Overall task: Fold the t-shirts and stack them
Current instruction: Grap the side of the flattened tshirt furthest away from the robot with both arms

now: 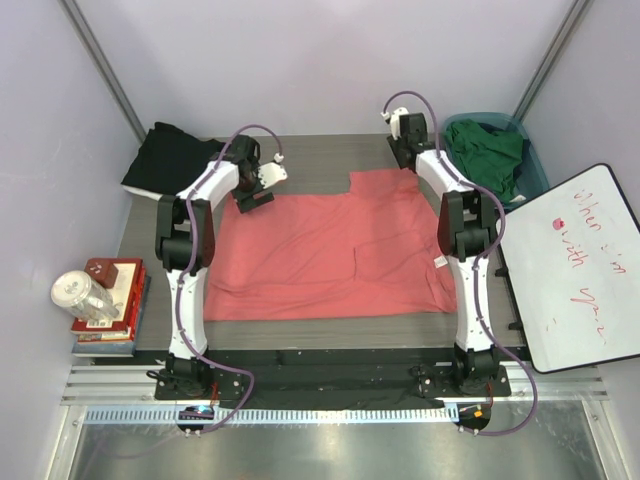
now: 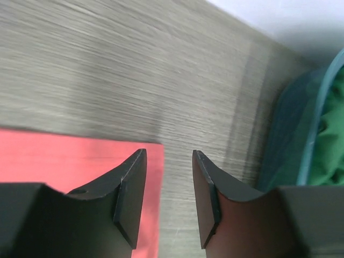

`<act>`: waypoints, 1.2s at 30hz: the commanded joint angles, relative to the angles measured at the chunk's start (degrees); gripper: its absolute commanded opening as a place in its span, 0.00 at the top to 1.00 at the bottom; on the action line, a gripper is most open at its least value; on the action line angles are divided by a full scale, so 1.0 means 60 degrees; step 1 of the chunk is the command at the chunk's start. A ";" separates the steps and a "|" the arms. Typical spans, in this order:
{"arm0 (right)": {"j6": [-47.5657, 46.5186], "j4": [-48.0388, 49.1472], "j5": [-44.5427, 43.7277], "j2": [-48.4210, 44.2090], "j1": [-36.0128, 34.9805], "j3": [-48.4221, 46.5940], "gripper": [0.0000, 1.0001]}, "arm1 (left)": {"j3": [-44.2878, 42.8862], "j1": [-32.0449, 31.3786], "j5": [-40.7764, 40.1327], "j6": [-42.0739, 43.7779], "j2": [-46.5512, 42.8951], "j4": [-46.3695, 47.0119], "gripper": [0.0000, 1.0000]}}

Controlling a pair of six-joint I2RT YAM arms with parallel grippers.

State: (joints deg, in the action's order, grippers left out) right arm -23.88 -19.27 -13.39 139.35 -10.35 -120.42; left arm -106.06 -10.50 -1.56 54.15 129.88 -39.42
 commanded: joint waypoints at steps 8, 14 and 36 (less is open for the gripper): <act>0.1914 -0.0817 0.1438 0.0330 0.0948 0.0090 0.59 | 0.0553 -0.0022 -0.0369 0.0277 -0.0832 0.0432 0.12; 0.2441 -0.1095 0.2774 0.0359 0.0993 -0.0056 0.59 | 0.0421 -0.0022 -0.0574 0.0452 -0.0876 0.0417 0.12; 0.3803 -0.0627 0.0809 0.0989 0.1212 -0.1389 0.60 | 0.0128 -0.0022 -0.0692 0.0511 -0.0905 0.0344 0.12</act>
State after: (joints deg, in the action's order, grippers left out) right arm -3.81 -24.84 -6.74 145.14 -3.33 -125.51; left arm -103.07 -10.50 -5.02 56.38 127.76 -37.93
